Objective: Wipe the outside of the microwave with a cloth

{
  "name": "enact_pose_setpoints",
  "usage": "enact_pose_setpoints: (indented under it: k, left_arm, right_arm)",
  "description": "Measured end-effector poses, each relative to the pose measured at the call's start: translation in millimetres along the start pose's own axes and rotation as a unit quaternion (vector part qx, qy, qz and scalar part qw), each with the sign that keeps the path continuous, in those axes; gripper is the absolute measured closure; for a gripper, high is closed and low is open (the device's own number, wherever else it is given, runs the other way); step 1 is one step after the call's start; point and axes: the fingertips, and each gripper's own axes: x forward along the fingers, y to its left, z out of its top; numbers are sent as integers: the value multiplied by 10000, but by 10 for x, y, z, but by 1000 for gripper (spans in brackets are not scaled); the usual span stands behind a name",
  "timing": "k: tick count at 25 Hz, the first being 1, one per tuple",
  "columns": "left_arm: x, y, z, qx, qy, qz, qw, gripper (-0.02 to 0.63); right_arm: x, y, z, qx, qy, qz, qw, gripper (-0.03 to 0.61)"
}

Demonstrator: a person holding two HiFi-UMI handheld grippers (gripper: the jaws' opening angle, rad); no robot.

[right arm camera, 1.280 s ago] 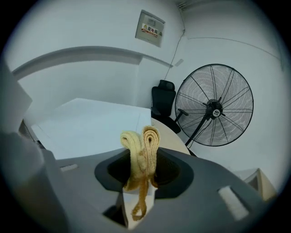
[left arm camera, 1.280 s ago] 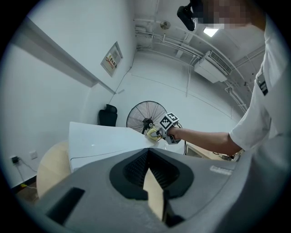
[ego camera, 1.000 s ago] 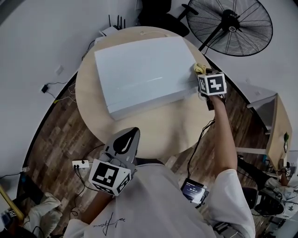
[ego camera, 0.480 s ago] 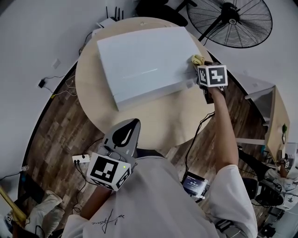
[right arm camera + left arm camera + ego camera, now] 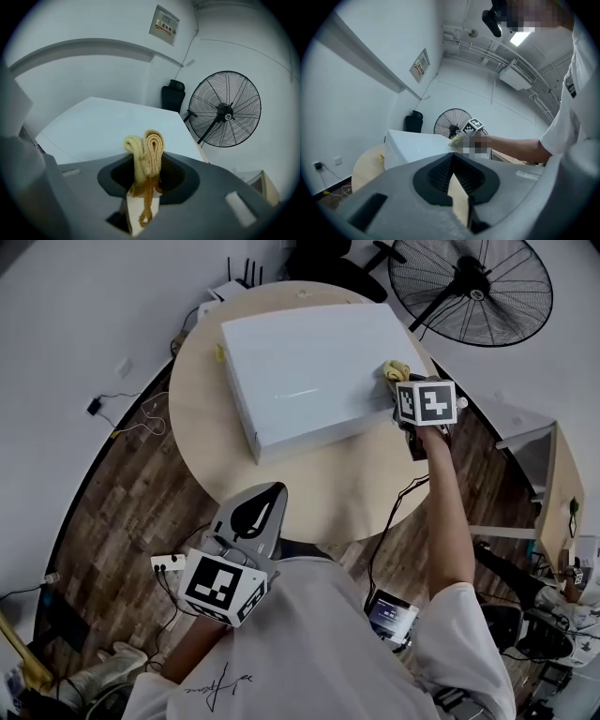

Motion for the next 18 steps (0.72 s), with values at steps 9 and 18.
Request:
enact_pose_setpoints:
  k: [9, 18]
  left_arm:
    - [-243, 162, 38, -8, -118, 22, 9999, 624]
    - [-337, 195, 83, -32, -196, 24, 9998, 624]
  right_arm:
    - [-101, 608, 104, 108, -164, 203, 9996, 446]
    - [-199, 1054, 172, 10, -217, 477, 9986, 446]
